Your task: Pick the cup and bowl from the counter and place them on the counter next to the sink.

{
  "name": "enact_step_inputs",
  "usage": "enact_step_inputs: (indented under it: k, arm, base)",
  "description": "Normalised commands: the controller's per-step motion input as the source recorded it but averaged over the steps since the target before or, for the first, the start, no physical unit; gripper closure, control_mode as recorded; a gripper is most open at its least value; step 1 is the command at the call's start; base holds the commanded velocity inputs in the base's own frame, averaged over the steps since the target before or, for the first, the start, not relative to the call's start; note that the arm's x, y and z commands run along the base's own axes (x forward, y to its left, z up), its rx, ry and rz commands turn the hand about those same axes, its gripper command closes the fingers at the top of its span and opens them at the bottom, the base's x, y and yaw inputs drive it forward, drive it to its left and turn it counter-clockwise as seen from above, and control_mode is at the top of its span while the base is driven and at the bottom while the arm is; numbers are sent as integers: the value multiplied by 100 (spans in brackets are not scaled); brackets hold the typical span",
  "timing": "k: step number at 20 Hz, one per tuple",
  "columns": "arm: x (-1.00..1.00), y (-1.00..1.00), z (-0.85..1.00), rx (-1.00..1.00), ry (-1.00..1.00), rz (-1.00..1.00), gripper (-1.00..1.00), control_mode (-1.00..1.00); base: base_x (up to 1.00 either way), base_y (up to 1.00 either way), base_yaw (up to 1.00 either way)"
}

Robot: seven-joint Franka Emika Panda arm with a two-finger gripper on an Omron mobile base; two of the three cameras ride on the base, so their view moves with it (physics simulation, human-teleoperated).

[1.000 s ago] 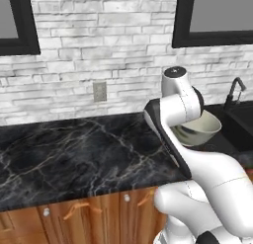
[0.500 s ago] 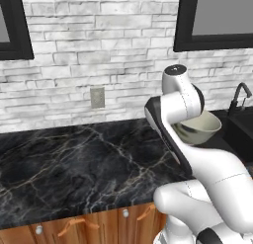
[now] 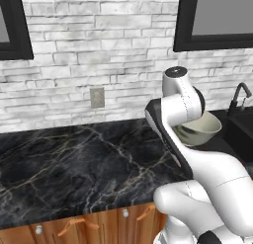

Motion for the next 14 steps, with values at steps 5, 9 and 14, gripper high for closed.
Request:
enact_step_inputs:
  k: [5, 9, 14]
  arm:
    - [0, 0, 0, 0, 0, 0, 100, -100]
    - [42, 0, -10, 2, 5, 0, 100, -100]
    - [46, 0, -35, 0, 2, 1, 100, -100]
  base:
    - [0, 0, 0]
    - [0, 0, 0]
    - [0, 0, 0]
